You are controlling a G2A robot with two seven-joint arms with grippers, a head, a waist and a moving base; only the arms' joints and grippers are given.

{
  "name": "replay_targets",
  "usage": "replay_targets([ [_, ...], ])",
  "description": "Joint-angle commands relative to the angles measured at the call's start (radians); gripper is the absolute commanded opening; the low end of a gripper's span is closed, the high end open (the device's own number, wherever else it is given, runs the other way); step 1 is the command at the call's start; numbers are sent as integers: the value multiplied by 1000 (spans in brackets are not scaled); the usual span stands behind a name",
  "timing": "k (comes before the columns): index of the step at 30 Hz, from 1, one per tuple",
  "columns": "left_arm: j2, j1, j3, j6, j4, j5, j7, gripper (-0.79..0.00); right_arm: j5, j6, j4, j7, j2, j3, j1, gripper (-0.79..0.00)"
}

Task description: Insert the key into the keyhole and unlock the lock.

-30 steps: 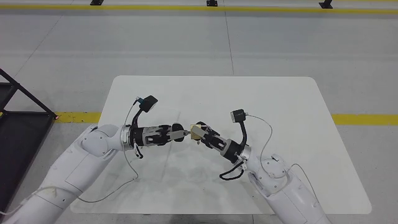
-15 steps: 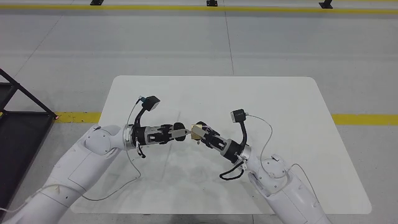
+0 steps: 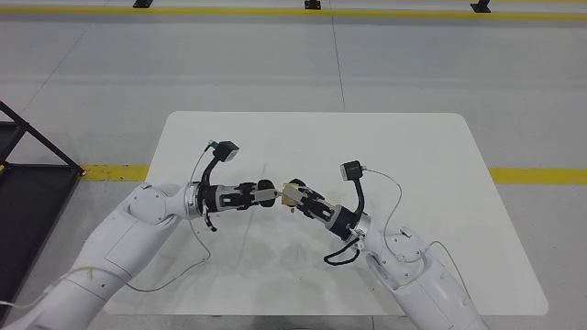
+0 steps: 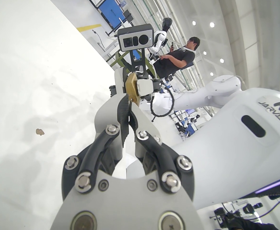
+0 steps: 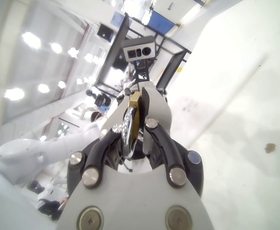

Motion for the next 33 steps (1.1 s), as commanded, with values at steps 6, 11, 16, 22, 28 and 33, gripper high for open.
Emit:
replay_targets([
  [6, -9, -4, 0, -3, 6, -12, -17, -785, 0, 0, 0, 0, 0, 0, 0, -785],
  [11, -12, 1, -6, 3, 9, -30, -27, -785, 0, 0, 0, 0, 0, 0, 0, -785],
  [16, -14, 7, -12, 26, 8, -66, -49, -785, 0, 0, 0, 0, 0, 0, 0, -785],
  [22, -16, 7, -12, 57, 7, -88, -80, -785, 0, 0, 0, 0, 0, 0, 0, -785],
  [28, -22, 4, -11, 58, 15, -82, -81, -785, 0, 0, 0, 0, 0, 0, 0, -785],
  [33, -26, 1, -14, 40, 15, -54, -63, -785, 0, 0, 0, 0, 0, 0, 0, -785],
])
